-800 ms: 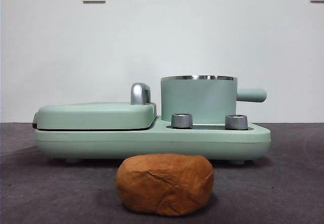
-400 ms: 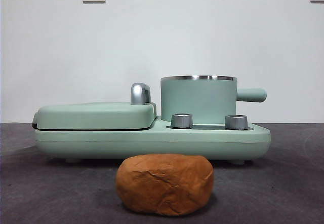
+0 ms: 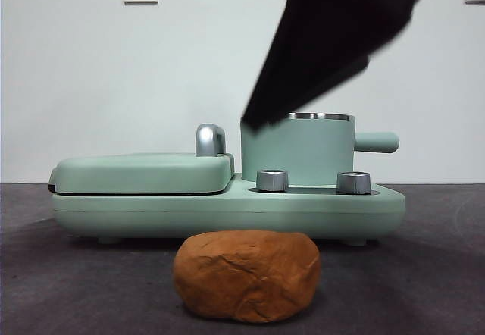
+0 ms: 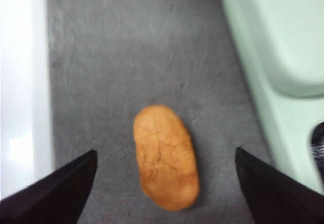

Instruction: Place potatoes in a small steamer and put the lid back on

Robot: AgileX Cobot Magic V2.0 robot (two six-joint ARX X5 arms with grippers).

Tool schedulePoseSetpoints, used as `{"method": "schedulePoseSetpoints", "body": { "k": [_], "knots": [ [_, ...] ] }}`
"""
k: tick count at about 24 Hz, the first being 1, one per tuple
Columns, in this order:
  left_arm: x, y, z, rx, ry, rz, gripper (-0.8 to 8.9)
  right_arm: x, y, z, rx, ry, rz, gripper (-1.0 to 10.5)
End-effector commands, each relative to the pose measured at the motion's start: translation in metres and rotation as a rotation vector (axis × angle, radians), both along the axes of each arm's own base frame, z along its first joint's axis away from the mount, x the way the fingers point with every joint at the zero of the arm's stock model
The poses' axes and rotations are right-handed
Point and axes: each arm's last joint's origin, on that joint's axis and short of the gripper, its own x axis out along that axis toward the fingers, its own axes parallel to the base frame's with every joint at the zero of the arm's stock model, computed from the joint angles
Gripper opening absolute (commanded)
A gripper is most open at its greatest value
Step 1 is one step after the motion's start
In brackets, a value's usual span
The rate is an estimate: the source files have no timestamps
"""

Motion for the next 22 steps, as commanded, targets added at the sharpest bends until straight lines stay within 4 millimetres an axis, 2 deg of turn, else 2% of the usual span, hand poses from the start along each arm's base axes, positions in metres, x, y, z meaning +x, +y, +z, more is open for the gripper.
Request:
{"method": "schedulePoseSetpoints", "body": {
  "k": [1,10,17,20,22],
  "knots": [
    [-0.004,0.000,0.013,-0.035,-0.045,-0.003,0.06,0.000,0.013,-0.006,-0.018,0.002,0.044,4.5],
    [-0.004,0.000,0.013,-0.035,-0.045,-0.003,0.06,-0.004,0.037,-0.034,-0.148,-0.059,0.096,4.5],
    [-0.004,0.000,0.013,-0.036,-0.045,-0.003,0.06,0.002,0.046,-0.055,-0.209,-0.054,0.081,4.5],
    [-0.004,0.000,0.013,-0.036,-0.045,-0.003,0.06,0.003,0.047,-0.060,-0.228,-0.046,0.078,3.6],
    [-0.004,0.000,0.013,-0.036,-0.044,-0.003,0.06,0.003,0.046,-0.061,-0.252,-0.042,0.058,2.6]
  ]
}}
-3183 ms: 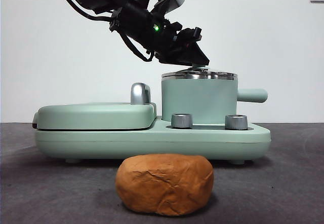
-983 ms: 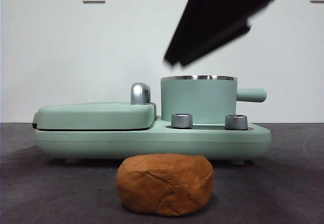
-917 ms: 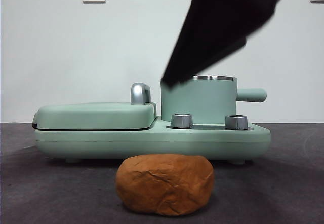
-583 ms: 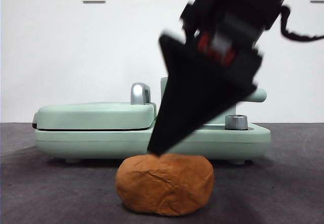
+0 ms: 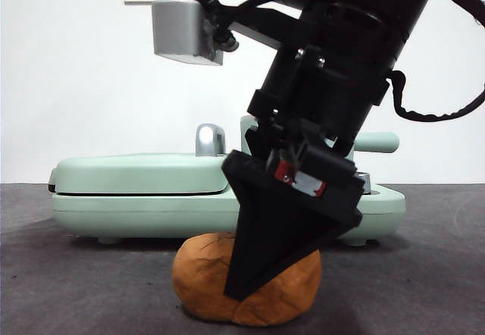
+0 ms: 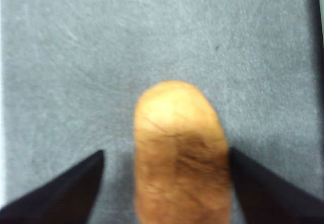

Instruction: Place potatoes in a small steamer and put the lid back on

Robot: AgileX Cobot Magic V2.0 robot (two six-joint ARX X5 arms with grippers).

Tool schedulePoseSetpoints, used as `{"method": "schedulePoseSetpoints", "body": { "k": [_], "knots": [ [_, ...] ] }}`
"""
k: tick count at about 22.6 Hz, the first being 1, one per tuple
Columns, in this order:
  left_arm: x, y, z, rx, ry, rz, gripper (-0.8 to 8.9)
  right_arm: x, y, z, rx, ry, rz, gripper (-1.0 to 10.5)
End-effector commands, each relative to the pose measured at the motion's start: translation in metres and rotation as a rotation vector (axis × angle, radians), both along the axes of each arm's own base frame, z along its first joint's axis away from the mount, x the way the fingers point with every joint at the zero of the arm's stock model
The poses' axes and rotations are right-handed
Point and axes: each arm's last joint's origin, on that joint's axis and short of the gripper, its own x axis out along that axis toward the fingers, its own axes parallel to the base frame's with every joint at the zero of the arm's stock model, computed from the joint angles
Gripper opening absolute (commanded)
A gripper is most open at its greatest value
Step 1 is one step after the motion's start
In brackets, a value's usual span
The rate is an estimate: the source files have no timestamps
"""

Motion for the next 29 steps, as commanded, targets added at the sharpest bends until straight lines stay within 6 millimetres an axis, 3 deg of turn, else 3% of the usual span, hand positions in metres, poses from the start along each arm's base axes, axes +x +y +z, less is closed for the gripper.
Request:
{"method": "schedulePoseSetpoints", "body": {
  "k": [1,5,7,13,17,21,29],
  "knots": [
    [-0.004,0.000,0.013,-0.033,-0.047,-0.004,0.06,-0.001,0.003,-0.002,-0.030,0.007,-0.002,2.1],
    [-0.006,0.001,0.013,-0.031,-0.028,-0.002,0.06,0.001,-0.013,0.007,-0.059,0.048,-0.071,2.0],
    [-0.010,0.004,0.013,-0.019,-0.006,-0.001,0.09,0.003,-0.026,0.021,-0.036,0.047,-0.126,2.0],
    [-0.023,0.024,0.019,-0.001,0.029,0.043,0.10,0.003,-0.081,0.086,0.187,-0.087,-0.312,2.0],
    [-0.032,0.039,0.022,0.021,0.049,0.079,0.09,0.020,-0.117,0.112,0.245,-0.130,-0.513,2.0],
    [-0.036,0.045,0.022,0.040,0.060,0.089,0.09,0.051,-0.118,0.139,0.295,-0.144,-0.585,2.0],
    [-0.036,0.045,0.022,0.039,0.057,0.090,0.09,0.114,-0.097,0.176,0.296,-0.152,-0.628,2.0]
  ]
}}
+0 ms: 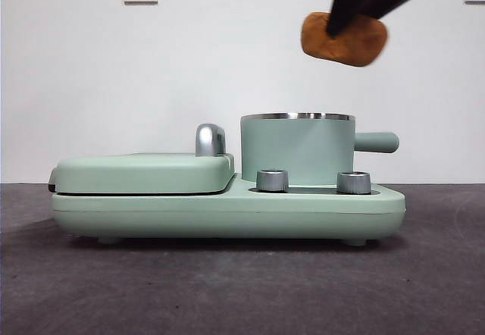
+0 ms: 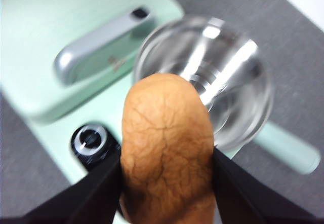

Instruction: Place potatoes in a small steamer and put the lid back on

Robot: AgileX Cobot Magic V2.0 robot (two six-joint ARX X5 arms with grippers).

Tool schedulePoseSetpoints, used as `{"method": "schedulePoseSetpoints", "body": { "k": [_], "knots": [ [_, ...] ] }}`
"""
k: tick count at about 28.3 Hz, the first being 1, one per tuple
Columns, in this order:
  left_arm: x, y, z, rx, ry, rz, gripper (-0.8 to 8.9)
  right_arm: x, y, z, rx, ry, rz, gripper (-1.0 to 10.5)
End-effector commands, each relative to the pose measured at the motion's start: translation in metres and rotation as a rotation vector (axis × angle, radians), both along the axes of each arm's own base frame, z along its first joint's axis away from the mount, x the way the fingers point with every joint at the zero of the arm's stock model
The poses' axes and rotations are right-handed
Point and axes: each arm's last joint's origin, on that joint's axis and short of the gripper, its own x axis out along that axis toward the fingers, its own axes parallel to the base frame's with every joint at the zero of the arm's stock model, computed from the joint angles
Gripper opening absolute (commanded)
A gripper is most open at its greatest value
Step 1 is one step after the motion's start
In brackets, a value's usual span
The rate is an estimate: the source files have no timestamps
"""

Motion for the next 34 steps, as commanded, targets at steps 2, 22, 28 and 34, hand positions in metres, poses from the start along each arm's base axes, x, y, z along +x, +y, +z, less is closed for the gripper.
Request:
{"method": "schedulePoseSetpoints", "body": {
  "k": [2,22,28,34],
  "knots": [
    [-0.003,0.001,0.012,-0.017,-0.059,-0.005,0.09,0.033,0.016,0.006,-0.007,0.036,-0.014,2.0],
    [-0.003,0.000,0.014,-0.029,-0.077,-0.004,0.09,0.140,0.043,-0.049,-0.094,0.217,-0.070,2.0],
    [-0.002,0.000,0.014,-0.031,-0.085,-0.004,0.09,0.147,0.046,-0.060,-0.099,0.232,-0.070,2.0],
    [-0.002,0.000,0.014,-0.031,-0.085,-0.004,0.09,0.150,0.048,-0.071,-0.112,0.258,-0.069,2.0]
  ]
}}
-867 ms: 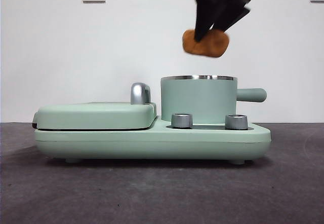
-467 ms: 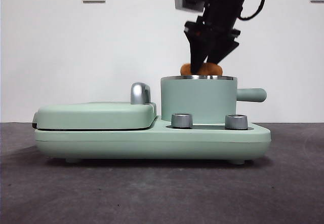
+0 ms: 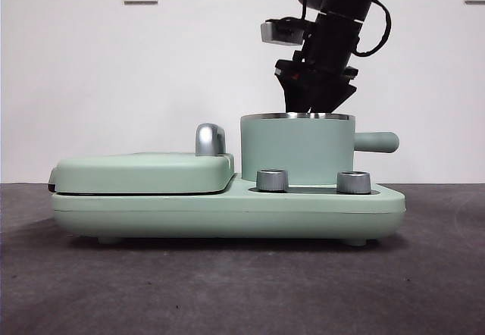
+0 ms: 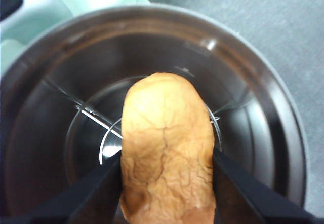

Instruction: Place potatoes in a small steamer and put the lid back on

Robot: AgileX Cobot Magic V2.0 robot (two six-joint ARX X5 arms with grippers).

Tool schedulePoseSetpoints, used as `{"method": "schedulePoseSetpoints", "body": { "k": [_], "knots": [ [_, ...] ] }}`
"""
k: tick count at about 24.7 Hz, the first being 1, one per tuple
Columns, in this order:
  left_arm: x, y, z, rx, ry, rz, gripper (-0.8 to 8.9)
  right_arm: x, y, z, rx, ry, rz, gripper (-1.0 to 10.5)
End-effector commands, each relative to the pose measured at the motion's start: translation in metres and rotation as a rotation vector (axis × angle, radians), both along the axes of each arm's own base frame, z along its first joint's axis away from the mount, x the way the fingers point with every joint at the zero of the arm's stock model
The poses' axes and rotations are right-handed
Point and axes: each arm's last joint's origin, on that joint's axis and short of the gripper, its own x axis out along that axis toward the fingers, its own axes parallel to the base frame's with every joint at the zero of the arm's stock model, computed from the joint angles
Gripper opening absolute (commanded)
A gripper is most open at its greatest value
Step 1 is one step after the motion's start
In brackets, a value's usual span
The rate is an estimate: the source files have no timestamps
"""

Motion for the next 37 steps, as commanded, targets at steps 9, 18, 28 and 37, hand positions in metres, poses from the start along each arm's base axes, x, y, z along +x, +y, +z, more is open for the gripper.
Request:
{"method": "schedulePoseSetpoints", "body": {
  "k": [9,18,28,37],
  "knots": [
    [-0.003,0.001,0.012,-0.019,-0.055,-0.004,0.09,0.005,0.006,0.000,0.015,-0.012,0.002,3.5],
    [-0.003,0.000,0.014,-0.036,-0.081,-0.012,0.09,-0.101,-0.040,0.145,0.152,-0.156,-0.007,2.4],
    [0.026,-0.031,-0.002,-0.075,-0.074,-0.092,0.09,-0.237,-0.090,0.135,0.238,-0.194,0.011,2.3],
    [0.068,-0.081,-0.036,-0.110,-0.096,-0.165,0.09,-0.309,-0.122,0.108,0.325,-0.233,-0.011,2.3]
  ]
}}
